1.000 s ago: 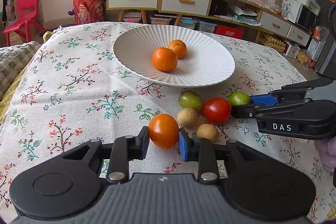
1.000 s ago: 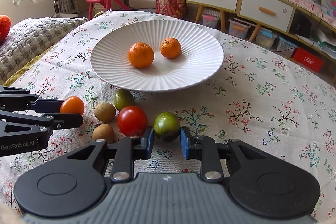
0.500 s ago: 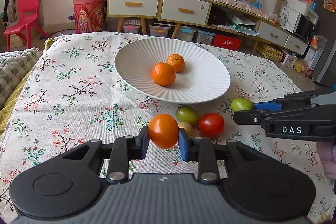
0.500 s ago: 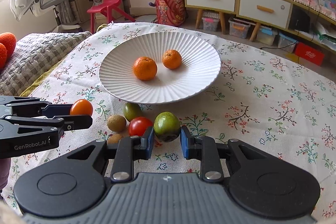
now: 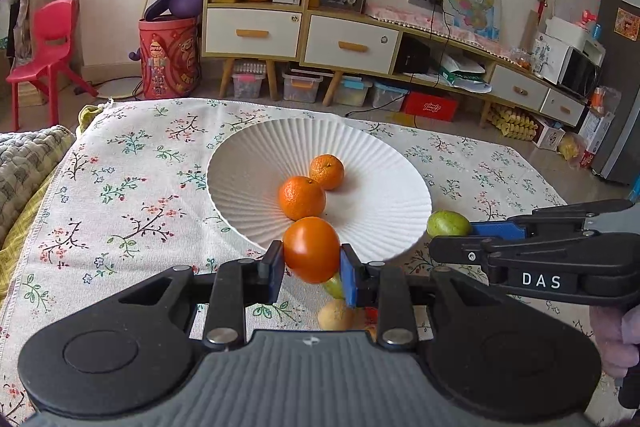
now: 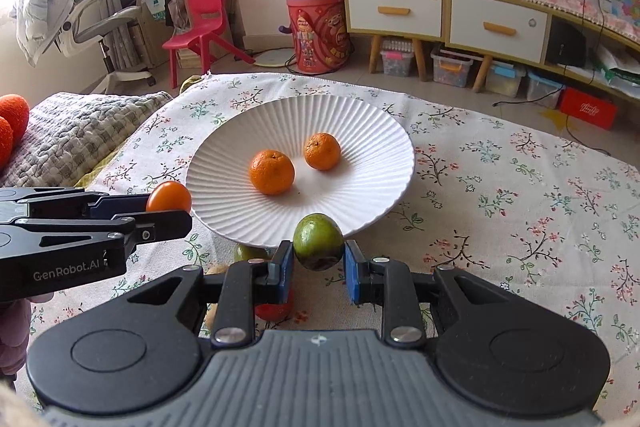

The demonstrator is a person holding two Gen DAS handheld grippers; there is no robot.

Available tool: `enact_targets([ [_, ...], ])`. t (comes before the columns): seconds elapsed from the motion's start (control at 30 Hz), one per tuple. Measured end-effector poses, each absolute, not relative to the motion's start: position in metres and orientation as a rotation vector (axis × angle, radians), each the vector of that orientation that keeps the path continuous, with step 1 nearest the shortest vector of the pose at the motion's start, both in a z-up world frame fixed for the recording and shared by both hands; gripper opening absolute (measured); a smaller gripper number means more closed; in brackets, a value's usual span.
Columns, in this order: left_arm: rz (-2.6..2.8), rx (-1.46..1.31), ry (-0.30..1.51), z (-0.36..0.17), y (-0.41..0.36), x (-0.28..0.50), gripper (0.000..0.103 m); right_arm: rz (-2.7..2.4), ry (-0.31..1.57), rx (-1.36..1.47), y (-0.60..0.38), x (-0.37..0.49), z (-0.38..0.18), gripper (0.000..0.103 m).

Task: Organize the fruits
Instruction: 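Carry the orange tomato and green fruit over the white bowl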

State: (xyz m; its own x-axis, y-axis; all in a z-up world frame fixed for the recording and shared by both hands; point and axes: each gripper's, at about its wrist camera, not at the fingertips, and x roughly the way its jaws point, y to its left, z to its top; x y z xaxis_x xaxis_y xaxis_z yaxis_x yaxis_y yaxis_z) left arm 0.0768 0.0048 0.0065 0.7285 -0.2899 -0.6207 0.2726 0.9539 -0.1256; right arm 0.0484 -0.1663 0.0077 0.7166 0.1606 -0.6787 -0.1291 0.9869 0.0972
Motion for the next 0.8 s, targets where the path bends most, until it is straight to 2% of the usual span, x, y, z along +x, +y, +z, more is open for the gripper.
enact_targets([
  [0.8,-0.289,0.027,0.768,-0.019,-0.017,0.140,0.013,0.205,0.749,-0.004,-0.174,0.101,-0.009,0.024],
])
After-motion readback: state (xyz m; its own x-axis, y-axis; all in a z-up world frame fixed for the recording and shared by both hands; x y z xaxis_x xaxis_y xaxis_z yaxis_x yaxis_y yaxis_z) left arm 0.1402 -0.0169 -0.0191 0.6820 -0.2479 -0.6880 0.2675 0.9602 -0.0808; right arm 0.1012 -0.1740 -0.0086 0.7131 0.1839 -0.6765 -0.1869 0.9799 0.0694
